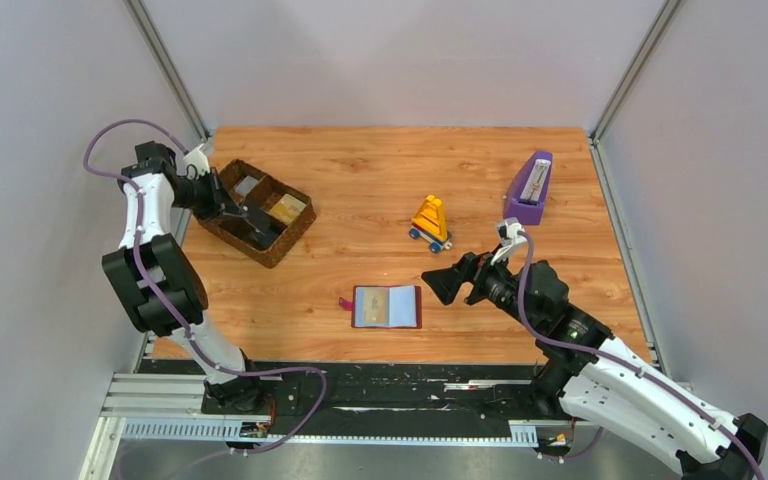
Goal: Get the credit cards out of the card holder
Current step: Place the credit card in the storage box.
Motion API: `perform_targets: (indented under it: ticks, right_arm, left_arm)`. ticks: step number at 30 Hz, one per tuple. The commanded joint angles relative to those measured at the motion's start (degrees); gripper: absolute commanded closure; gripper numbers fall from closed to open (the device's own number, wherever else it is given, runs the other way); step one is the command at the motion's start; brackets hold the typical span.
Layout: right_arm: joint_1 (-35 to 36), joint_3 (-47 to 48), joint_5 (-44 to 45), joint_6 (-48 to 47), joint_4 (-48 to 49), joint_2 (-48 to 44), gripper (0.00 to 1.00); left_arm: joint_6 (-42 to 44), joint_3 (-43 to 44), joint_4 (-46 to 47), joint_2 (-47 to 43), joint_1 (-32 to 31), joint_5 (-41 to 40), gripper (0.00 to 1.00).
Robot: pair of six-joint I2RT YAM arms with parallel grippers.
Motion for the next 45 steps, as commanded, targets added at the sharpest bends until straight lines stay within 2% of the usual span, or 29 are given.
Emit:
perform_targets:
  ticks: [1,15,31,45]
  right_arm:
    - [-0.2,2.96,1.02,-0.48,1.06,0.05,0.0]
    - [-0.16,2.7,2.84,1.21,1.55,-1.53,0.0]
    - [-0.2,2.6,4.19,2.81,3.14,-2.08,0.0]
    - [-0.2,2.17,4.31,3.8,2.61,-3.22,0.0]
  left_arm:
    - [-0.27,1.64,-0.93,1.68,0.68,-1.64,1.0]
    - [-2.42,-2.13,5.25,7.57,0.75,1.31,0.99]
    - [-2.99,-1.54,6.17,11.13,-0.42,-3.0,0.75]
    - [-2.76,-0.08,5.82,11.69,-3.1,-7.64,0.65]
